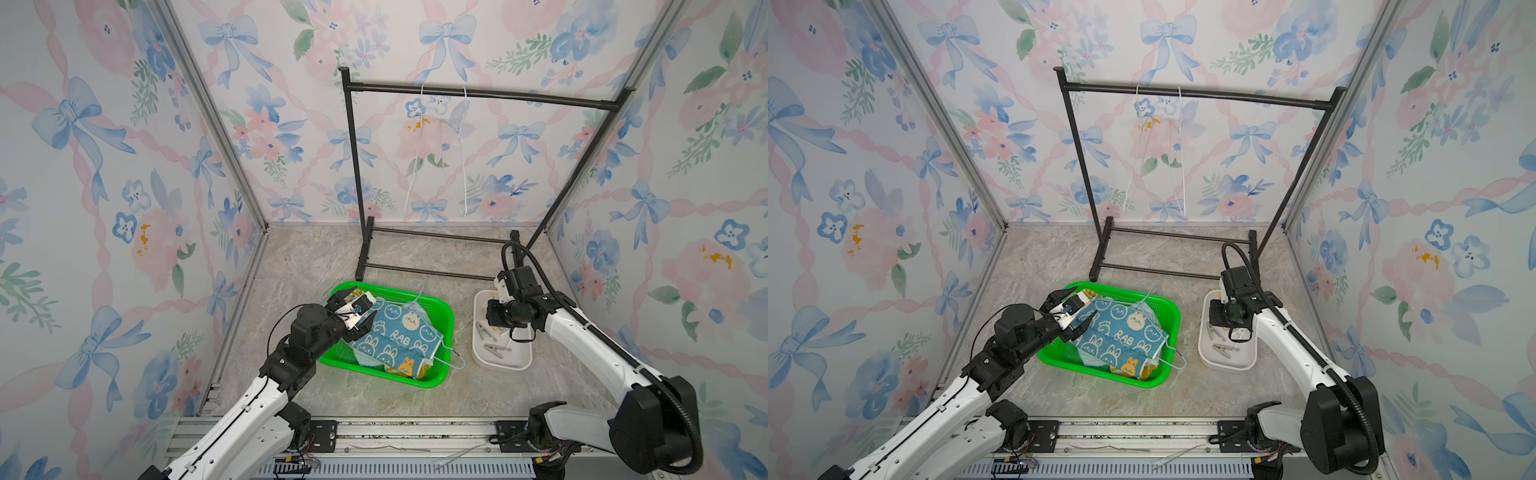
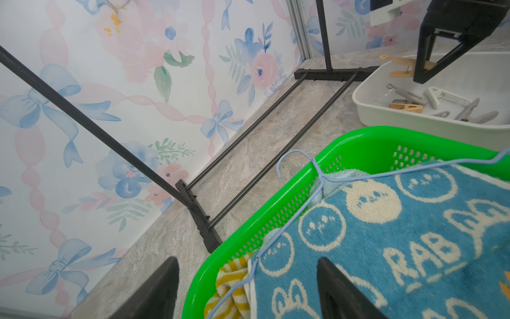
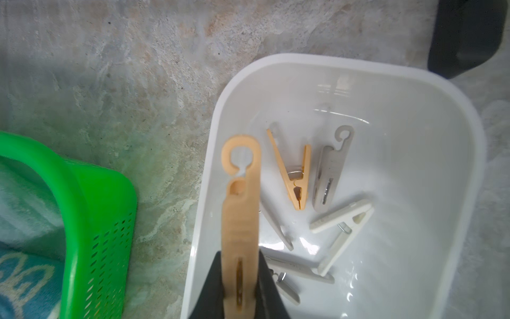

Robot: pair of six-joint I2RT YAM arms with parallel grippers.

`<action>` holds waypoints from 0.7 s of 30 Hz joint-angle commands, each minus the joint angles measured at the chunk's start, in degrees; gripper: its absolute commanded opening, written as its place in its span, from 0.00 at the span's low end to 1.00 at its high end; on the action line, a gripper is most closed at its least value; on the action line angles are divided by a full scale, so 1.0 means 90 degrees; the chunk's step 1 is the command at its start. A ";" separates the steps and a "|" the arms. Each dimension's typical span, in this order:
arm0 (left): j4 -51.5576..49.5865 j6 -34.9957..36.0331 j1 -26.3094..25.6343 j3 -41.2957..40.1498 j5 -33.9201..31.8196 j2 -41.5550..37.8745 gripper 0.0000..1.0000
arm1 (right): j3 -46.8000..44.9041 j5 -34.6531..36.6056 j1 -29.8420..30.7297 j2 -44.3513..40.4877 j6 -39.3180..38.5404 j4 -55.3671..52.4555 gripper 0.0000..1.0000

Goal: Remove the clothespins securing towels to the hanger
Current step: Place the clothespin in the storage box.

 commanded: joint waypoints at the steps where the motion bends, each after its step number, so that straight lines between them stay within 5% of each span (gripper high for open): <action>1: 0.0035 -0.0061 0.0023 -0.0031 -0.0034 0.0043 0.78 | -0.0114 -0.0105 -0.0061 0.0272 0.0000 0.0331 0.08; 8: 0.0015 -0.0036 0.0025 -0.0013 0.0009 0.0095 0.78 | -0.0268 -0.0016 -0.0134 0.0827 0.0038 0.0703 0.11; 21: -0.0024 -0.0002 0.0025 0.0001 0.0052 0.0085 0.78 | -0.0243 -0.0020 -0.0155 0.0944 0.0001 0.0629 0.40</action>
